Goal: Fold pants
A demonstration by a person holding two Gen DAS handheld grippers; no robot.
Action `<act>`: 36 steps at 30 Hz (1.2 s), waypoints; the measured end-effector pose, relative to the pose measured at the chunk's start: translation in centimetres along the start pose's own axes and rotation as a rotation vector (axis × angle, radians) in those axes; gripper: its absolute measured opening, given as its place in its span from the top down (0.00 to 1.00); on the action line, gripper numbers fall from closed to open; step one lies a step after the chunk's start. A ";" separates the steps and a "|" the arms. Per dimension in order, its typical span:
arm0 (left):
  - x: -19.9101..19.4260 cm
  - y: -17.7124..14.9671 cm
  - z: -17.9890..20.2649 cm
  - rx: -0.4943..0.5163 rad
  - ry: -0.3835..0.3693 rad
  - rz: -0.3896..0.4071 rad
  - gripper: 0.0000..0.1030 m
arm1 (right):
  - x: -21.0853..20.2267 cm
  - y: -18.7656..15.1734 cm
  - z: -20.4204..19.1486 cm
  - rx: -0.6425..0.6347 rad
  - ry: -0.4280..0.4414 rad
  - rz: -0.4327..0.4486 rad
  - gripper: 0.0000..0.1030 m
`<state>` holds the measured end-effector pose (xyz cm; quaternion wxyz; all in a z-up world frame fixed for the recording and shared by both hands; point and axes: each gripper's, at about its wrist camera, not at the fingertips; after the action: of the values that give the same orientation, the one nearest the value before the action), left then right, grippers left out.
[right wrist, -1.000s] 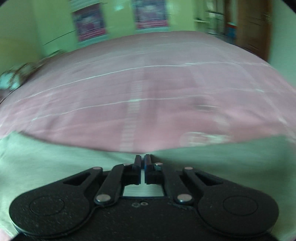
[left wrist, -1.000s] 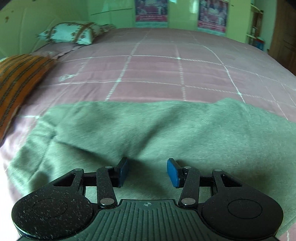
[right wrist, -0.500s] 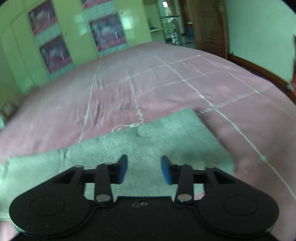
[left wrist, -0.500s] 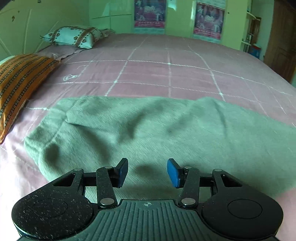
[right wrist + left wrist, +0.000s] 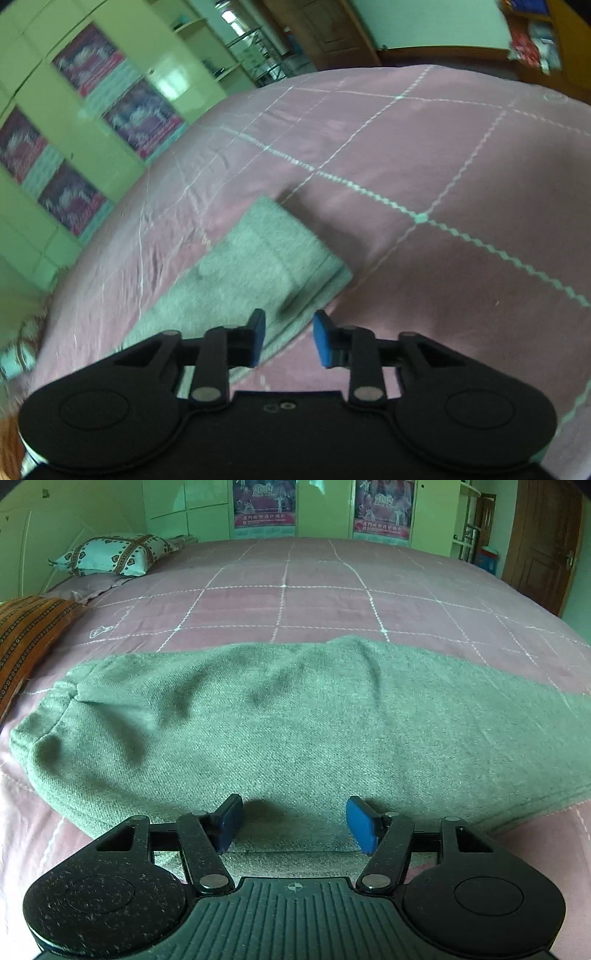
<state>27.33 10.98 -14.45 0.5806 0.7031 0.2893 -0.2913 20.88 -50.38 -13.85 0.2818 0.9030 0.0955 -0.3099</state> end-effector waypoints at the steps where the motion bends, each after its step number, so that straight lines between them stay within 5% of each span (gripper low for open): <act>1: 0.1 0.0 0.0 -0.009 -0.001 -0.001 0.39 | 0.1 0.2 0.1 0.013 -0.002 0.009 0.80; 5: 0.5 -0.2 -0.3 -0.049 -0.005 -0.001 0.38 | 1.3 0.8 0.6 0.031 0.004 -0.002 0.92; 9: 0.8 -0.2 0.0 -0.041 0.005 -0.005 0.37 | 0.5 0.9 0.6 -0.005 -0.003 0.026 0.94; 17: -0.6 0.3 2.0 -0.053 -0.044 0.064 0.36 | -1.0 0.9 2.0 0.078 0.022 0.043 0.80; 22: 1.7 0.6 3.8 -0.037 0.009 -0.017 0.29 | 0.4 0.8 2.5 0.108 0.021 -0.014 0.80; 24: 0.0 1.6 4.7 -0.057 -0.032 0.051 0.29 | 0.5 0.8 2.2 0.109 0.028 -0.018 0.79; 30: -0.6 4.0 12.2 -0.034 -0.168 0.108 0.29 | 0.6 0.6 2.4 0.111 0.041 -0.013 0.73; 34: 1.5 4.5 18.0 0.037 -0.078 0.023 0.28 | 0.7 0.4 2.1 0.088 0.039 -0.021 0.70; 36: 0.3 5.4 19.9 0.016 -0.173 0.086 0.28 | 1.0 0.6 2.3 0.089 0.046 -0.041 0.62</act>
<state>30.13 -9.44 -14.28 0.6098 0.6917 0.2053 -0.3279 20.68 -52.22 -15.68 0.2327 0.9194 0.1067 -0.2986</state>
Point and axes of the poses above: each gripper's, at about its wrist camera, not at the fingertips, and x roughly the way its jaws point, z to its right, y to its top, and after that the axes turned 12 degrees about x, right-handed
